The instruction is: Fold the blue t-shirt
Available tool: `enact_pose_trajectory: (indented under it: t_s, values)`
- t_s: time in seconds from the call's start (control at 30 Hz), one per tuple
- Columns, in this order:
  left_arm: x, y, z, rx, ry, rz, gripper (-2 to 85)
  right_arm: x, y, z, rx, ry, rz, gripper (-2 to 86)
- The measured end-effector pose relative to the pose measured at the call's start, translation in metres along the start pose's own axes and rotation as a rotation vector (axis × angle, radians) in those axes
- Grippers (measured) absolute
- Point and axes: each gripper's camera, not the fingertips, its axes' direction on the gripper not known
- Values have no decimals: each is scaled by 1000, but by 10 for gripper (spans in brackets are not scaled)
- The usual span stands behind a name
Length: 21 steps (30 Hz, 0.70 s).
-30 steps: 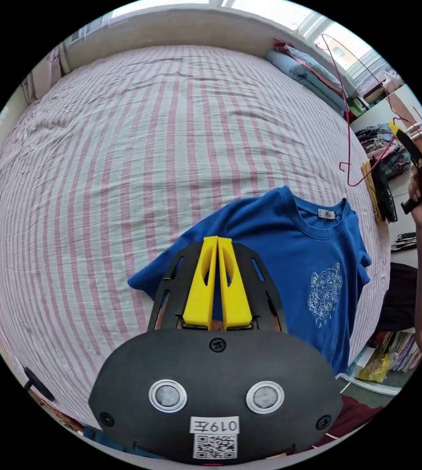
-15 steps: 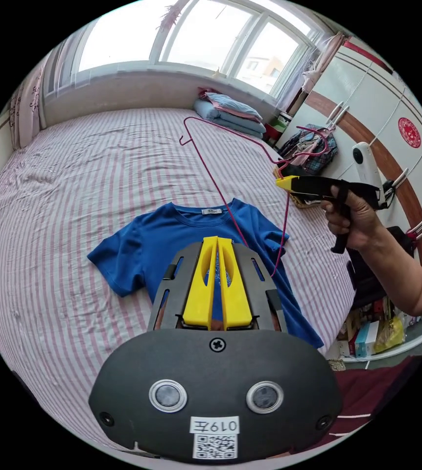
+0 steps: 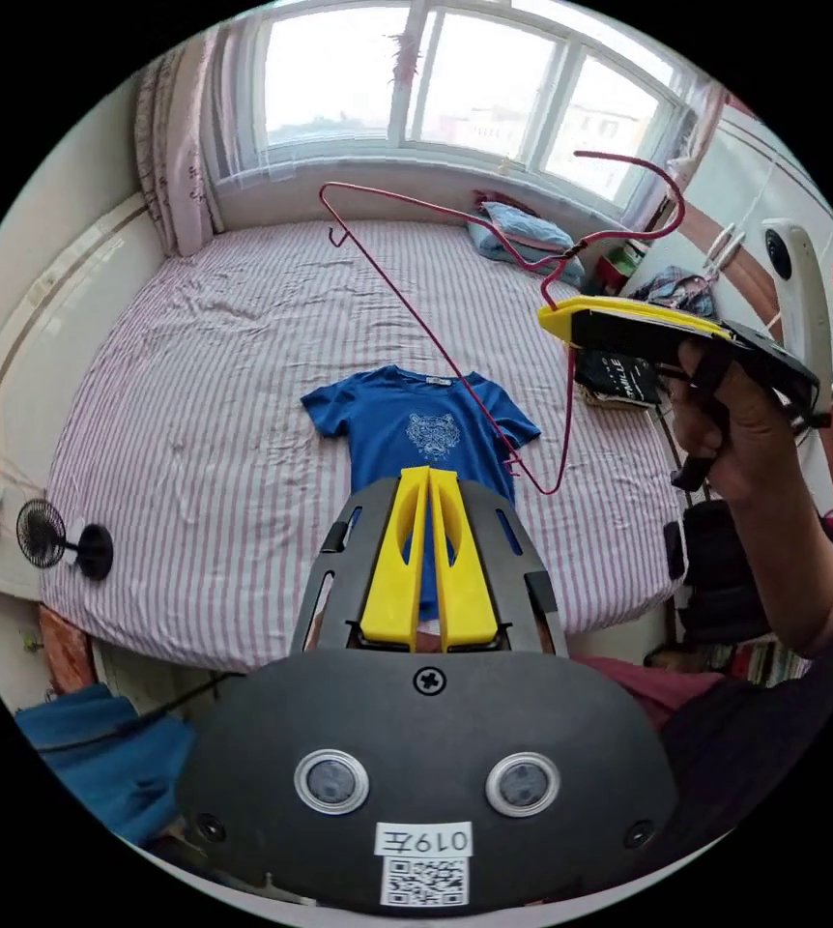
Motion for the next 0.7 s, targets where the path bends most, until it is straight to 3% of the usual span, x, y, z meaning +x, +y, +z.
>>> enact_pose_trajectory:
  t_s: [0.27, 0.43, 0.57, 0.7]
  values:
    - [-74, 245, -199, 54, -213, -457, 7, -191, 27, 39, -101, -393, -349, -10]
    - [-99, 413, -327, 176, -374, -776, 7, -319, 40, 78, -175, -668, -504, -10]
    - [-107, 510, -396, 222, -460, -895, 6, -432, 55, 111, -275, -869, -591, -10]
    - [-135, 614, -461, 219, -509, -970, 6, -542, 72, 150, -308, -921, -612, -10]
